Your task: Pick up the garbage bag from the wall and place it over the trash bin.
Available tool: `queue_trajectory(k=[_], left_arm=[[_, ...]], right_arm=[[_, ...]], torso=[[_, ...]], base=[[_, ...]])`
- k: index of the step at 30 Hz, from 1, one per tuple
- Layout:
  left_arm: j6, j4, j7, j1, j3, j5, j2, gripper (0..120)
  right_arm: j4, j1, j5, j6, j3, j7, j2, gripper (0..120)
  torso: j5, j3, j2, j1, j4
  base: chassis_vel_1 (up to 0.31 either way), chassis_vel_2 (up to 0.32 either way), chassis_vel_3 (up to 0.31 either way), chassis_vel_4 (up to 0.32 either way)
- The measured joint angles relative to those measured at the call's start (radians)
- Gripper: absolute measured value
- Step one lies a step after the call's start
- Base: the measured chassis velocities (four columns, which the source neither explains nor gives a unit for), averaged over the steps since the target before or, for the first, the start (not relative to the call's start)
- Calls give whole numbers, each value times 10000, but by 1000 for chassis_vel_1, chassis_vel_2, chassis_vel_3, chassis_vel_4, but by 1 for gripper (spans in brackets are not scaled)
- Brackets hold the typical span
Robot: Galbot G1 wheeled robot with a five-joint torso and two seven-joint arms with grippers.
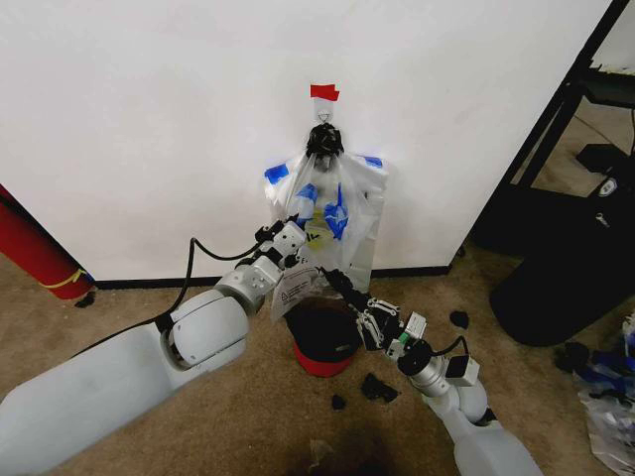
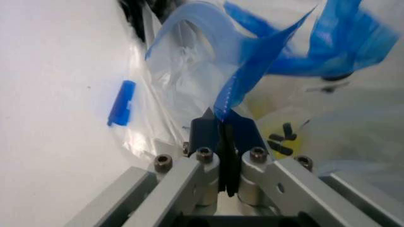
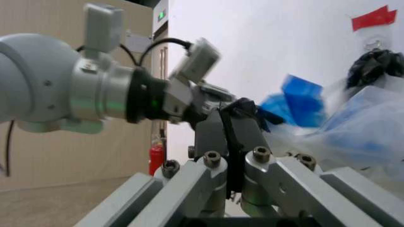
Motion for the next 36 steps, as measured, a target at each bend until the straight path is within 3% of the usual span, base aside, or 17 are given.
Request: queue_trajectory(k=[5,12,16,25,36], left_arm=[[-489,-611,206,1452,-1511,40,176,0],[-1290,-787,542,2712,-2649,202,124,0],[-2234,-903,866,3825,-3521,258,-81,0],[-3706,-890,1182,5019,-4264,160,-928,0],[-4225,-1257,1372,6157,-4655,249,-1658,0]], right_arm=[[-210,-7,94,93,79,102,-83,0],[-476,0,118,187,95,101,-88,0],[-762,22,112,273,88,67,-89,0],[-1132,-25,17,403,102,-203,-49,0],[-1129,-287,41,544,272,-374,-143,0]], torso=[[0,0,0,0,3],[-1,0,0,-1,2],[0,0,0,-1,2],[1,0,0,0,1],[1,0,-1,0,1]], base=[[0,0,0,0],[0,0,0,0],[0,0,0,0],[0,0,0,0],[0,0,0,0]])
